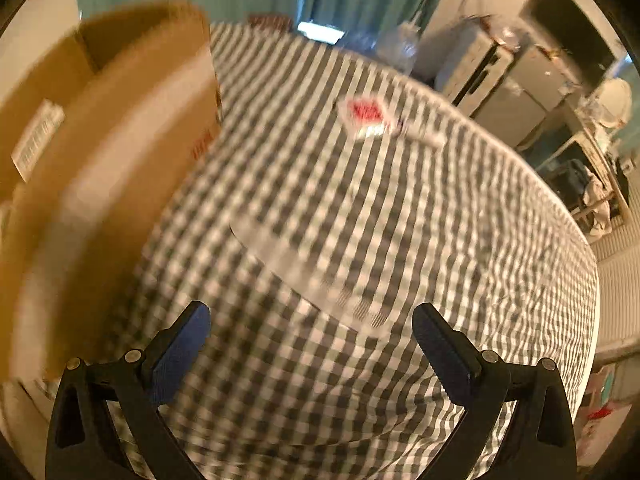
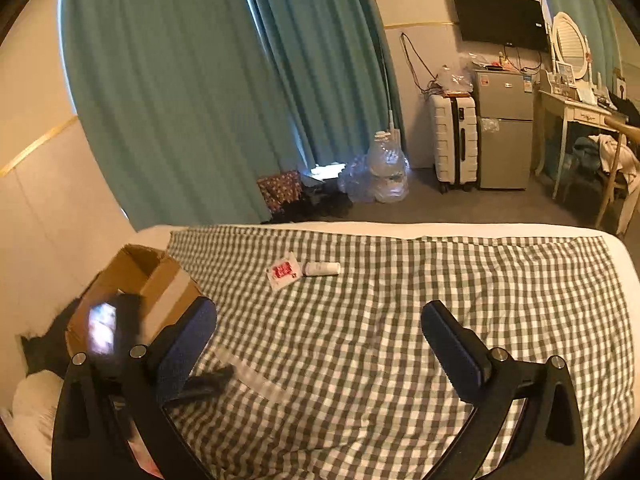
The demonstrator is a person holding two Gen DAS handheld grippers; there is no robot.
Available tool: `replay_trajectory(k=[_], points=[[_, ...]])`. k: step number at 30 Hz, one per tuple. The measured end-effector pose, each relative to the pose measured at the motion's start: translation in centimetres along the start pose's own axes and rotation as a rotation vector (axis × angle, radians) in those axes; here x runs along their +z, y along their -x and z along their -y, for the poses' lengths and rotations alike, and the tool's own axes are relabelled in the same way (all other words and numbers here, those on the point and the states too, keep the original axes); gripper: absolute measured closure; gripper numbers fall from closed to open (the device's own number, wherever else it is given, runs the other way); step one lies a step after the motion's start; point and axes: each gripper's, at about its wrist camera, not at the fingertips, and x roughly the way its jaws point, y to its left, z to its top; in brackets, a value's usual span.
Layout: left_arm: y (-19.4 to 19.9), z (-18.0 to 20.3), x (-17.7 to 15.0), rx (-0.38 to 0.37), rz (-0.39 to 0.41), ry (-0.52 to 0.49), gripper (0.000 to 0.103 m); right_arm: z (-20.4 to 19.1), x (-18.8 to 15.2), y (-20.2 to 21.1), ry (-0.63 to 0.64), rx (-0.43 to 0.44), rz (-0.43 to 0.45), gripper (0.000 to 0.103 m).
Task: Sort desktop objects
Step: 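Lower the left gripper onto the white plastic comb and grasp it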
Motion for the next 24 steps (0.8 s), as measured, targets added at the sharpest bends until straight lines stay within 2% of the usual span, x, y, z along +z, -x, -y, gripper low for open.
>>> replay_trajectory(k=[5, 8, 10, 15, 18, 20, 22, 24], points=[[-2.9, -0.8, -0.5, 0.041, -0.029, 0.143, 0.000, 1.2, -0.8, -1.4, -0.037, 0.021, -0.032, 0.000], [-4.0, -0.3, -0.5, 0.136, -0.009, 0.166, 0.000, 2.2, -1.1, -2.6, -0.071, 0.018, -0.066, 0.000], [-4.8, 0.0, -0.5, 0.195, -0.010, 0.195, 0.007, 2.7, -1.3, -3.2, -0.088, 0.017, -0.080, 0.000], [-7.0, -0.9, -1.3, 0.202, -0.043, 0.379, 0.007, 3.2, -1.5, -4.2, -0.077, -0.002, -0.095, 0.000], [-7.5, -1.0, -1.6, 0.236, -0.006, 0.400, 0.007, 3.6, -1.8, -4.8, -0.084, -0.004, -0.115, 0.000], [-7.4, -0.5, -1.6, 0.244, 0.028, 0.357, 0.013, 3.9, -2.0, -5.3, -0.089, -0.009, -0.130, 0.000], [-7.0, 0.4, -1.4, 0.239, 0.053, 0.279, 0.036, 4.2, -2.2, -5.8, -0.099, -0.009, -0.143, 0.000], [-6.7, 1.3, -1.3, 0.235, 0.054, 0.206, 0.050, 4.6, -2.3, -6.2, -0.113, -0.008, -0.155, 0.000]])
